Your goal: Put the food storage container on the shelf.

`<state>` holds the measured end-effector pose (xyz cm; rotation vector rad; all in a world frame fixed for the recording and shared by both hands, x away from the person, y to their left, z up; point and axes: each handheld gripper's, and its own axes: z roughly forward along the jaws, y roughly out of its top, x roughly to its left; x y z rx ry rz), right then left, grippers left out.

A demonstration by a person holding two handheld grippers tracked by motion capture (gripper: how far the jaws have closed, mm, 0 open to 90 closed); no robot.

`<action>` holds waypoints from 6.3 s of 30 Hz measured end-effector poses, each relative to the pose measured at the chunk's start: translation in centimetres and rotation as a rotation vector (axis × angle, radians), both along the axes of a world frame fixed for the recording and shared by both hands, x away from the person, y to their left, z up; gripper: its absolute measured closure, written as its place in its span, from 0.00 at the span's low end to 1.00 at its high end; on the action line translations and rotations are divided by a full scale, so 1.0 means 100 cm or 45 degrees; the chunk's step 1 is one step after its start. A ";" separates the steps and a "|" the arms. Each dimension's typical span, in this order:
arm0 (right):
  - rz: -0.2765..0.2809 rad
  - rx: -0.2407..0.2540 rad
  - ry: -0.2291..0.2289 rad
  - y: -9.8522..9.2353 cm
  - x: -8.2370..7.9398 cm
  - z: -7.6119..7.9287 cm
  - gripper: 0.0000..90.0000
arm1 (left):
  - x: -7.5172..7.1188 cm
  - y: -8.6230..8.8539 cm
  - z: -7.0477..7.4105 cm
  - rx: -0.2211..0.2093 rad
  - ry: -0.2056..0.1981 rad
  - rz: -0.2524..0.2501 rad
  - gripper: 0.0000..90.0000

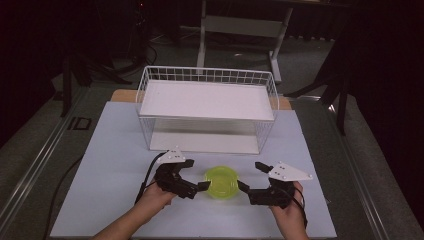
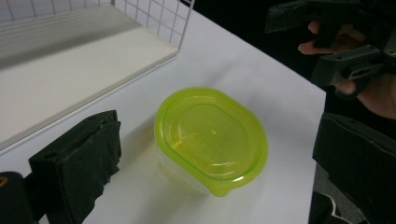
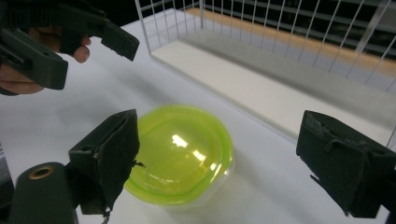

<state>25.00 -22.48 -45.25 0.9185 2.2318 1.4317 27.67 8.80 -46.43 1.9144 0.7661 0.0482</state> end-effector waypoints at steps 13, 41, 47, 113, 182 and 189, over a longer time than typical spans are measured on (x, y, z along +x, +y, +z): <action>-0.003 0.069 0.176 -0.001 0.019 -0.021 0.16 | 0.016 -0.008 -0.024 0.028 0.074 0.038 0.07; 0.025 -0.035 0.368 0.013 0.031 -0.043 0.75 | 0.009 -0.016 -0.040 0.064 0.332 0.069 0.72; 0.045 -0.010 0.388 0.012 0.027 -0.039 0.81 | -0.001 -0.019 -0.036 0.089 0.331 0.068 0.76; 0.076 -0.132 0.175 0.067 0.109 -0.006 0.91 | 0.061 0.020 -0.021 -0.060 0.234 0.399 0.91; -0.135 -0.071 0.005 0.083 0.083 -0.033 0.62 | 0.047 0.044 -0.029 -0.148 -0.088 0.446 0.41; -0.122 -0.096 0.042 0.084 0.073 -0.042 0.66 | 0.023 0.051 -0.026 -0.122 -0.117 0.402 0.15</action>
